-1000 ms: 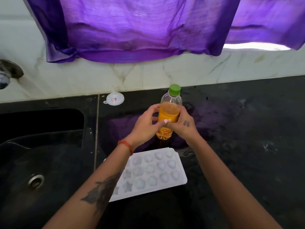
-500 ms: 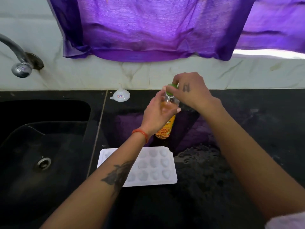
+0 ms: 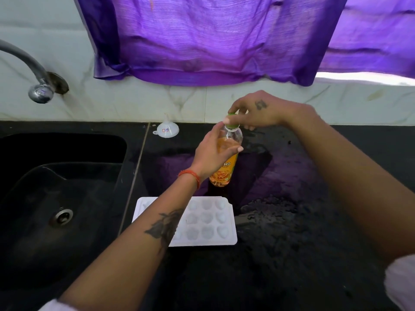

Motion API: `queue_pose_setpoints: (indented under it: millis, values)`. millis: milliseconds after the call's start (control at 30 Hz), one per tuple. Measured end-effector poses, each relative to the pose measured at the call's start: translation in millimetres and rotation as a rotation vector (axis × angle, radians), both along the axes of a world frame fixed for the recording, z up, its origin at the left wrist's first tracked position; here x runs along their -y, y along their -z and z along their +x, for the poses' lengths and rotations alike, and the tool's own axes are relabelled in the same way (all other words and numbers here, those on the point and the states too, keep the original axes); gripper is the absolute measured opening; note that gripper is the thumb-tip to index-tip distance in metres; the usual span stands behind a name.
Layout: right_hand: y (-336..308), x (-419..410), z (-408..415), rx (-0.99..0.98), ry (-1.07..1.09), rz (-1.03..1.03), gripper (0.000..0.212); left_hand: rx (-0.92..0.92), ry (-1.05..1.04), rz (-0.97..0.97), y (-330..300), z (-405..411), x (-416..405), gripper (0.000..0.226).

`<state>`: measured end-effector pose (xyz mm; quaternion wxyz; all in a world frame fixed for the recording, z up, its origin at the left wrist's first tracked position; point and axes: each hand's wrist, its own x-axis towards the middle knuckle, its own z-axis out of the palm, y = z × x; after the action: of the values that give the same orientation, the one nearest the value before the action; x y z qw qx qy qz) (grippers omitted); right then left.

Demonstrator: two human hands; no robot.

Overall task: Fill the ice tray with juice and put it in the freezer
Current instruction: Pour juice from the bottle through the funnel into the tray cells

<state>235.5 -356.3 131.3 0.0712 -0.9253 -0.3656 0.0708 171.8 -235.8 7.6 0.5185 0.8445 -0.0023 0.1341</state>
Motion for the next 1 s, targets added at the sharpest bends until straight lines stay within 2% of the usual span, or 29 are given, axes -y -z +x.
queue_pose_setpoints:
  millis: [100, 200, 333, 467, 533, 633, 700, 800, 867, 933, 1000]
  values:
    - [9.1, -16.6, -4.4, 0.178, 0.016, -0.064, 0.041, 0.003, 0.009, -0.01, -1.2, -1.2, -1.2, 0.057]
    - [10.8, -19.3, -10.8, 0.259, -0.087, -0.078, 0.03, -0.02, 0.028, -0.013, 0.1, -0.5, -4.5, 0.063]
    - [0.9, -13.4, -7.6, 0.188, -0.167, -0.04, 0.033, -0.03, 0.041, 0.004, -0.2, 0.8, -6.1, 0.07]
    - [-1.7, -12.7, -1.0, 0.17, 0.002, -0.043, 0.055, -0.023, 0.048, 0.007, 0.4, 0.6, -5.4, 0.063]
    - [4.1, -15.9, -3.6, 0.192, 0.038, -0.071, 0.05, -0.012, 0.05, 0.001, -1.2, -0.6, -4.8, 0.058]
    - [8.3, -20.3, -8.4, 0.24, -0.024, -0.128, 0.032, -0.021, 0.077, -0.013, -1.9, 0.2, -6.2, 0.06]
    - [3.9, -16.5, -6.7, 0.176, -0.046, -0.069, 0.027, -0.021, 0.089, -0.012, -0.2, 1.0, -6.5, 0.063]
    - [-6.4, -7.4, 0.3, -0.02, -0.063, 0.025, 0.033, -0.004, 0.092, 0.003, -0.1, 1.4, -6.3, 0.065]
    - [-7.4, -5.7, 2.2, -0.145, 0.024, 0.072, 0.041, 0.007, 0.09, 0.009, 0.2, 2.0, -6.2, 0.067]
    - [-2.1, -8.3, 2.5, -0.027, 0.053, -0.034, 0.053, 0.015, 0.087, 0.01, -0.1, 1.5, -6.4, 0.067]
    - [2.4, -11.6, -1.0, 0.101, 0.009, -0.077, 0.048, 0.024, 0.103, 0.002, 0.2, 1.0, -6.8, 0.063]
